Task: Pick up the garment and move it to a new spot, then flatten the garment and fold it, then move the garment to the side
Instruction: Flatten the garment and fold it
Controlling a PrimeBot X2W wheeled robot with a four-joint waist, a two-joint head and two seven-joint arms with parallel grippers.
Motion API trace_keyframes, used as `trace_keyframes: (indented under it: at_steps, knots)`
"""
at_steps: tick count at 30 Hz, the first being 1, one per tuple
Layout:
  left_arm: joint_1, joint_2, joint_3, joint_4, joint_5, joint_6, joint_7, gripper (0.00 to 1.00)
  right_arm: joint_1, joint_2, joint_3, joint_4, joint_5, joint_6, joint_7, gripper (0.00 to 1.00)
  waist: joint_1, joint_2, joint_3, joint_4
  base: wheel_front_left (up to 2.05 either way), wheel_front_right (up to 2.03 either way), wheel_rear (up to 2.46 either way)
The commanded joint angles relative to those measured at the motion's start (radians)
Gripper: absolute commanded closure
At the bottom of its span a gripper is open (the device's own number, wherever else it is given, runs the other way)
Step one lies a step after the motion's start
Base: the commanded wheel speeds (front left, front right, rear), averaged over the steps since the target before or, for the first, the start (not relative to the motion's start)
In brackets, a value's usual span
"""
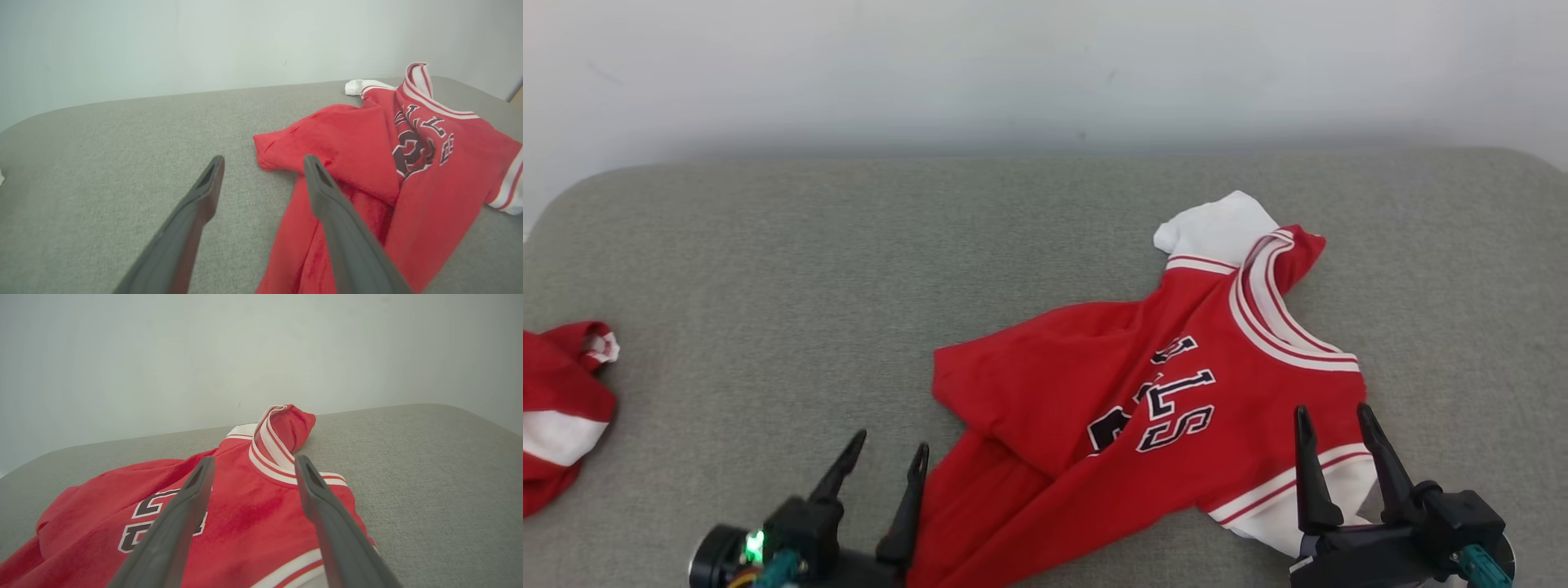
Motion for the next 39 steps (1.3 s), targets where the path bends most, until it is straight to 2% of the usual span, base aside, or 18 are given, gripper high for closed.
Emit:
trace_keyframes:
  at_steps: [1,14,23,24,25,26,31,39]
  knots:
    - [-0.028,0.003,-0.002,0.013,0.008,-0.007,0.005,0.00,-0.008,0.003,0.002,0.002,0.001,-0.002,0.000,0.00,0.0000,0.0000,0.017,-0.023,0.00,0.00,0.00]
    - [-0.218,-0.003,-0.020,0.253,0.001,-0.083,0.043,0.00,-0.048,0.003,-0.006,0.005,0.007,-0.002,0.000,0.00,0.0000,0.0000,0.100,-0.138,0.00,0.00,0.00]
    - [-0.307,-0.008,-0.060,0.432,0.028,-0.125,0.051,0.00,-0.058,0.003,-0.006,0.009,0.007,-0.002,0.000,0.00,0.0000,0.0000,0.111,-0.159,0.00,0.00,0.00]
    - [-0.319,-0.013,-0.063,0.454,0.024,-0.130,0.056,0.10,-0.059,0.003,-0.006,0.009,0.006,-0.002,0.000,0.00,0.0000,0.0000,0.112,-0.159,0.00,0.00,0.00]
    - [-0.329,-0.016,-0.071,0.477,0.028,-0.135,0.060,0.65,-0.060,0.003,-0.006,0.008,0.004,-0.002,0.000,0.00,0.0000,0.0000,0.113,-0.159,0.00,0.00,0.00]
    - [-0.338,-0.022,-0.074,0.493,0.025,-0.141,0.057,1.00,-0.061,0.003,-0.007,0.006,0.002,-0.002,0.000,0.00,0.0000,0.0000,0.113,-0.159,0.00,0.00,0.00]
    - [-0.413,-0.026,-0.088,0.522,0.029,-0.164,0.021,1.00,-0.065,0.003,-0.013,-0.001,-0.004,-0.002,0.000,0.00,0.0000,0.0000,0.112,-0.151,0.00,0.00,0.00]
    - [-0.604,0.038,-0.109,0.416,0.053,-0.185,0.028,1.00,-0.080,0.003,0.002,-0.004,0.002,-0.002,0.000,0.00,0.0000,0.0000,0.129,-0.151,0.00,0.00,0.00]
